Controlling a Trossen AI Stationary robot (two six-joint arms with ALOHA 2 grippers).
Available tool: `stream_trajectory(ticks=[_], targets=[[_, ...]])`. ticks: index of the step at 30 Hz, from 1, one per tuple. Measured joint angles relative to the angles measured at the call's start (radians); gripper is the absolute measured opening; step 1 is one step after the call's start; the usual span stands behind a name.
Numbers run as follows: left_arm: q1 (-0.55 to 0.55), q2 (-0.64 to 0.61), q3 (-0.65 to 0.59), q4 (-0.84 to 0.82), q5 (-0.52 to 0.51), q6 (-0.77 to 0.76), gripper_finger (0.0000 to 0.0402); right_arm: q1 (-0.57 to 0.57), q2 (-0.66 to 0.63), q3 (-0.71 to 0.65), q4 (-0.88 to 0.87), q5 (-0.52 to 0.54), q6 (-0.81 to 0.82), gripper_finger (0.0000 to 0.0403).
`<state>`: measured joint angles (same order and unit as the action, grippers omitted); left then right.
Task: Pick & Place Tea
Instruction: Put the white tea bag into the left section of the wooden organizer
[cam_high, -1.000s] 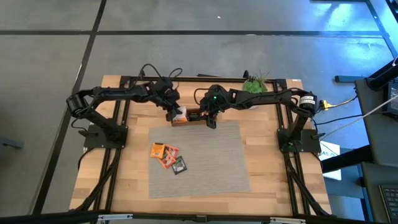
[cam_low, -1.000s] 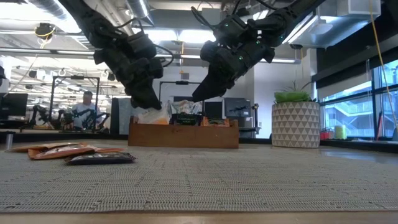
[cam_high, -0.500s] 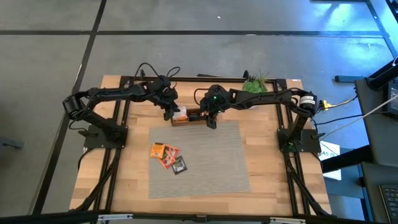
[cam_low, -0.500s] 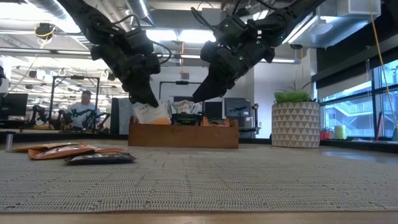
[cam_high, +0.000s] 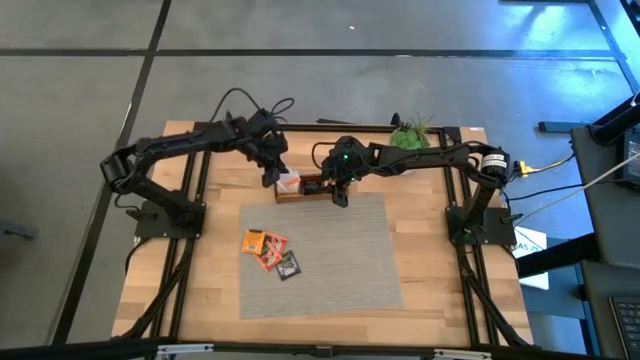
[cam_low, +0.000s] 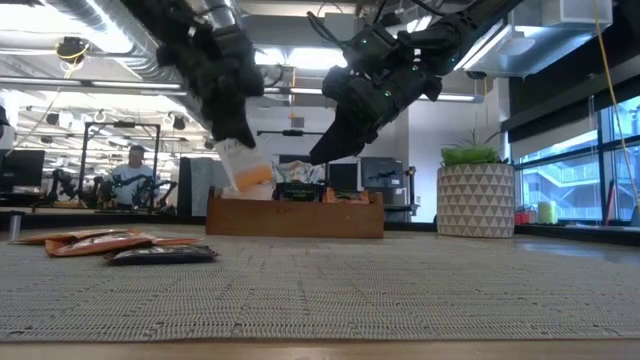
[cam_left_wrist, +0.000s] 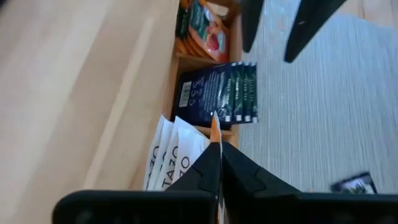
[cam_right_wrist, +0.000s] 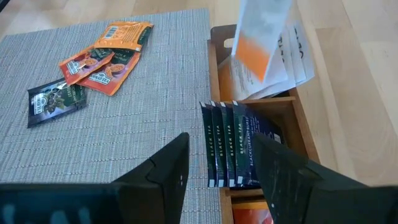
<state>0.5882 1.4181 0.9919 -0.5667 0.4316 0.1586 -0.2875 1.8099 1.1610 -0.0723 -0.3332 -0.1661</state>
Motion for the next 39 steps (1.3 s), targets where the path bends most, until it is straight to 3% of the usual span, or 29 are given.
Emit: stream_trajectory(ticks=[6, 14, 18, 39], targets=[[-0.049, 0.045, 0.128, -0.130, -0.069, 0.063, 0.0002, 0.000, 0.000, 0.000, 0.010, 0.000, 0.000, 0.0177], [-0.103, 0.232, 0.329, -0.375, -0.075, 0.065, 0.0002, 0.000, 0.000, 0.000, 0.036, 0.000, 0.001, 0.0177], [-0.104, 0.303, 0.402, -0.463, -0.166, 0.065, 0.0002, 0.000, 0.000, 0.000, 0.037, 0.000, 0.004, 0.0177], [-0.162, 0.365, 0.407, -0.415, -0.201, 0.196, 0.0003, 0.000, 0.000, 0.000, 0.022, 0.000, 0.007, 0.0177]])
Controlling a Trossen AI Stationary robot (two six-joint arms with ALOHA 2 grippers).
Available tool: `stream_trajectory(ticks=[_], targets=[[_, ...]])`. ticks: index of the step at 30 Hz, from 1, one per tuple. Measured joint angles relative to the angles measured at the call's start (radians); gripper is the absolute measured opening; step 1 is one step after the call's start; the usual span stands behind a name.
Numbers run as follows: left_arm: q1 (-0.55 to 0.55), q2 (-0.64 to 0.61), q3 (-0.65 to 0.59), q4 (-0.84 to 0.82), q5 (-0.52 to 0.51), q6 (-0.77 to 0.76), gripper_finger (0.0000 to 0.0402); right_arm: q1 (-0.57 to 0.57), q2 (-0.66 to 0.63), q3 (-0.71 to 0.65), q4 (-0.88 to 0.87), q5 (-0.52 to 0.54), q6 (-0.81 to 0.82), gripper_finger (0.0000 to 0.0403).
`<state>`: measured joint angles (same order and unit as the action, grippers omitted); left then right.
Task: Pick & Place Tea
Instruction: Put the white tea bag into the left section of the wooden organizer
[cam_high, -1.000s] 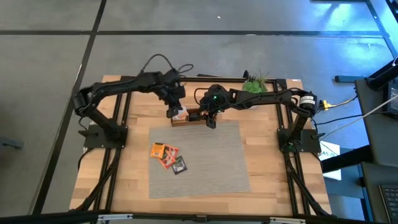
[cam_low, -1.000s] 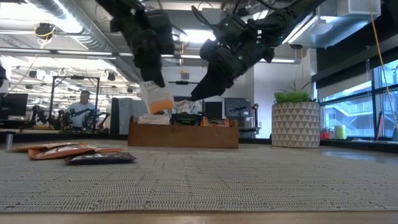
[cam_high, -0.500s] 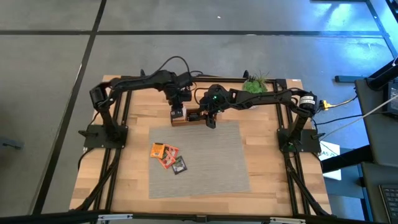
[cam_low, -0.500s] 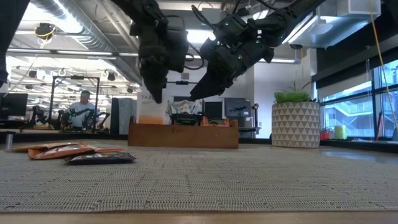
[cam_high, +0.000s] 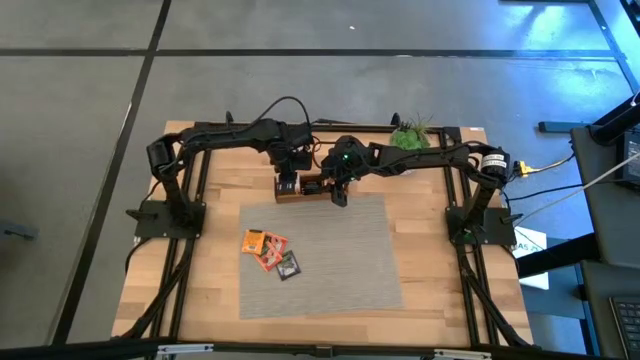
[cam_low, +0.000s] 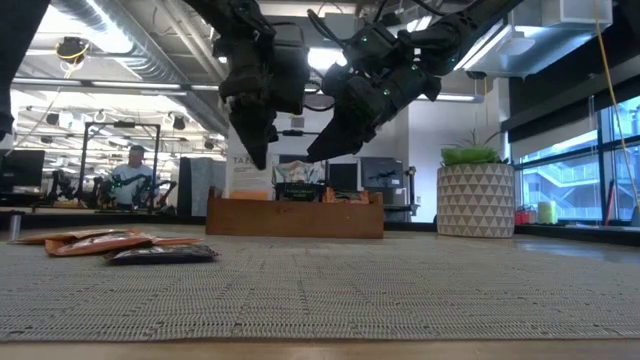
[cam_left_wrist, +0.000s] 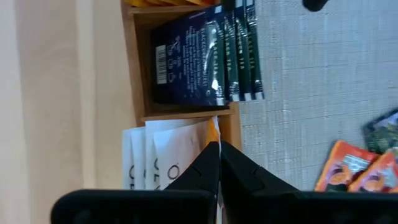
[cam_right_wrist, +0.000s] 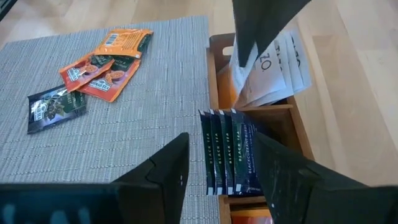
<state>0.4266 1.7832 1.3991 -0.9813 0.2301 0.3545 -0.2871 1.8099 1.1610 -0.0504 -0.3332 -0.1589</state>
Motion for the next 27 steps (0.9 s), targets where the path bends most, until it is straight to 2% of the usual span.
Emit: stream_trajectory(ticks=[4, 14, 22, 27], targets=[[-0.018, 0.000, 0.000, 0.001, -0.066, 0.000, 0.0003, 0.000, 0.000, 0.000, -0.014, 0.000, 0.000, 0.0177], [-0.027, 0.002, -0.001, 0.001, -0.072, 0.000, 0.0003, 0.000, 0.000, 0.000, -0.031, 0.000, -0.001, 0.0177], [-0.027, 0.071, -0.001, -0.008, -0.083, -0.001, 0.0003, 0.000, 0.000, 0.000, -0.035, 0.000, -0.001, 0.0177], [-0.027, 0.076, -0.001, -0.002, -0.137, -0.001, 0.0004, 0.000, 0.000, 0.000, -0.052, 0.000, -0.002, 0.0177]])
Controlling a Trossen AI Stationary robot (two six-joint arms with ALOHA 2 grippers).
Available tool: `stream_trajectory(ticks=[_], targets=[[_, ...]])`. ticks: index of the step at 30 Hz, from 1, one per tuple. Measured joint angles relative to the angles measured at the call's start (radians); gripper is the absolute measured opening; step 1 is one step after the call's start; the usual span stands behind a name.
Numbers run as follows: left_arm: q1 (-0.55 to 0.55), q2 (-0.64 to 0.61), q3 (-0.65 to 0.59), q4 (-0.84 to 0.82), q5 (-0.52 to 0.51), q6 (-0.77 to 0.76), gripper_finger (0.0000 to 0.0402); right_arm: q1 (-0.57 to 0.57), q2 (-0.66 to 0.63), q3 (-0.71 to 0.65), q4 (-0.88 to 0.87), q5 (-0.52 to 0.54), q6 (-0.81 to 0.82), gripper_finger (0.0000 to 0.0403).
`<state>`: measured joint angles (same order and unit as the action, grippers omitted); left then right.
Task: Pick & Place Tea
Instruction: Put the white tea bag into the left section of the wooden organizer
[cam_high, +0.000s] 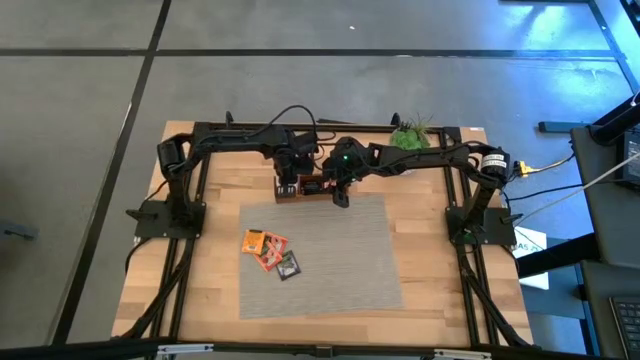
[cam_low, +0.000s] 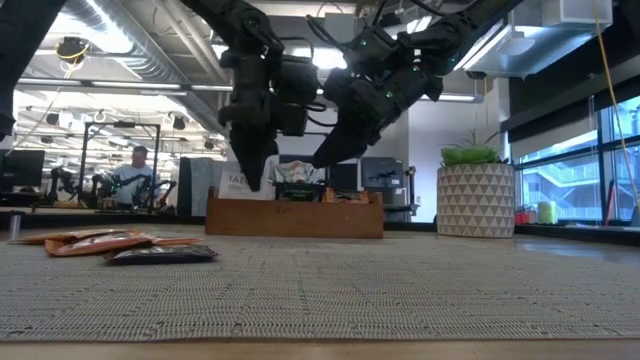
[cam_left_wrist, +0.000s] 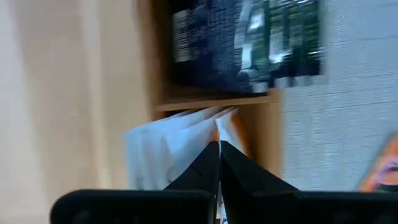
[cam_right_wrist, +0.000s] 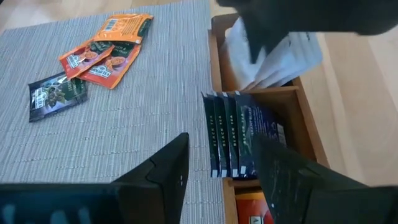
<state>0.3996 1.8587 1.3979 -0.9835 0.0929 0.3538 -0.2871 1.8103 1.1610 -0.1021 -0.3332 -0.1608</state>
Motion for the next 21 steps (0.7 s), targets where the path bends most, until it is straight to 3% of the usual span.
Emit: stream_trajectory(ticks=[5, 21], targets=[[0.000, -0.005, 0.000, 0.001, -0.129, -0.001, 0.0004, 0.000, 0.000, 0.000, -0.001, 0.000, 0.000, 0.0177], [-0.027, -0.005, 0.000, 0.044, -0.132, 0.007, 0.0006, 0.000, 0.000, 0.000, -0.001, 0.000, -0.001, 0.0177]])
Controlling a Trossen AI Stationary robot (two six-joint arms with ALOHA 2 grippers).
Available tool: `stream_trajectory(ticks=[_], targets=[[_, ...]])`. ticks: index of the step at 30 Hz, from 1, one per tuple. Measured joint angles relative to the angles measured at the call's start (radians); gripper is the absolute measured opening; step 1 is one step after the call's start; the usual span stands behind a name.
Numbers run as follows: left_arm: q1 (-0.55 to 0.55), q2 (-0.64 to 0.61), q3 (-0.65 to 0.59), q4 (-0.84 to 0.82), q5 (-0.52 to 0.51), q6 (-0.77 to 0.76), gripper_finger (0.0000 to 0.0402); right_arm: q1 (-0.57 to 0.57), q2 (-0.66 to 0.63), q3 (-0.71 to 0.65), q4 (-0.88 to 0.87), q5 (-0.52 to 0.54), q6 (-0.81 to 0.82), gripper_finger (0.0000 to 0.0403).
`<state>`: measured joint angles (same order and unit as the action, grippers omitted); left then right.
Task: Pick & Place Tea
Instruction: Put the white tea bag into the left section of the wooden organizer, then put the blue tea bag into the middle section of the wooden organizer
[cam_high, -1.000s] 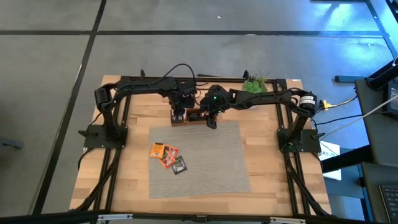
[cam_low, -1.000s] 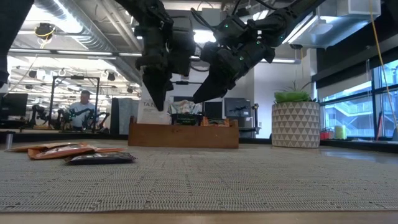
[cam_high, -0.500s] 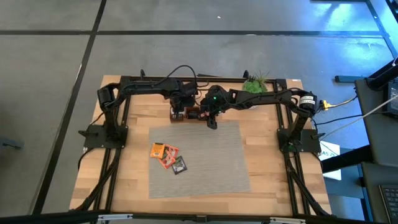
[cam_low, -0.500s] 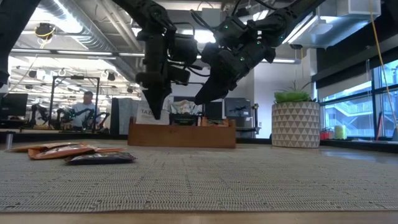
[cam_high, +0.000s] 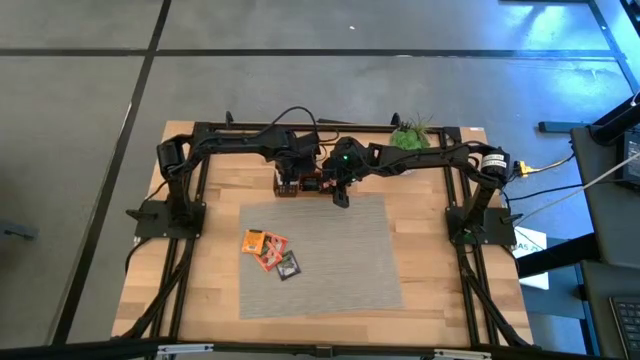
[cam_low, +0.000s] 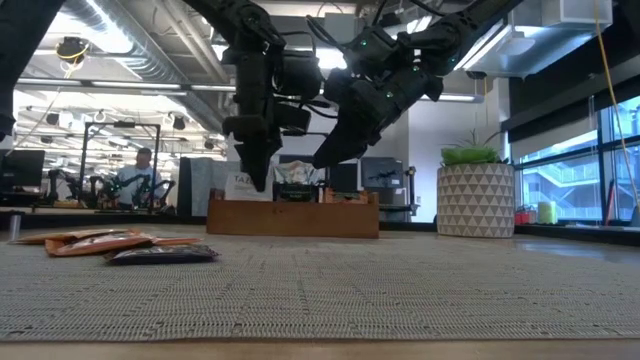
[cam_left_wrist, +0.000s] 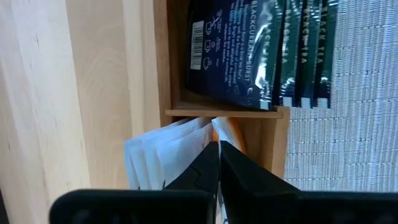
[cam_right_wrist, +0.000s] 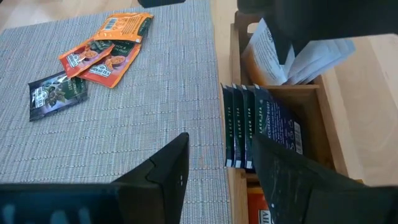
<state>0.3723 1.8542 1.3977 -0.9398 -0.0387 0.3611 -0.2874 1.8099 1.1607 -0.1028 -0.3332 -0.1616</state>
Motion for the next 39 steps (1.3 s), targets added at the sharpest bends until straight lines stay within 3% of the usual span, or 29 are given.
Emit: stream_trajectory(ticks=[15, 27, 30, 34, 39], targets=[[-0.016, -0.006, 0.000, -0.002, 0.004, -0.034, 0.0060, 0.004, 0.000, 0.000, 0.000, 0.000, 0.002, 0.0177], [0.028, -0.173, 0.002, 0.001, -0.060, -0.083, 0.0071, 0.004, 0.000, 0.000, 0.001, 0.000, 0.031, 0.0177], [0.070, -0.237, 0.000, 0.010, 0.088, -0.162, 0.0071, 0.009, 0.000, 0.000, 0.001, -0.010, 0.060, 0.0177], [0.107, -0.355, -0.103, 0.219, 0.361, -0.248, 0.0074, 0.037, 0.000, 0.000, 0.003, -0.080, 0.042, 0.0177], [0.094, -0.509, -0.330, 0.586, 0.419, -0.413, 0.0074, 0.095, 0.009, 0.000, 0.023, -0.039, 0.003, 0.0177]])
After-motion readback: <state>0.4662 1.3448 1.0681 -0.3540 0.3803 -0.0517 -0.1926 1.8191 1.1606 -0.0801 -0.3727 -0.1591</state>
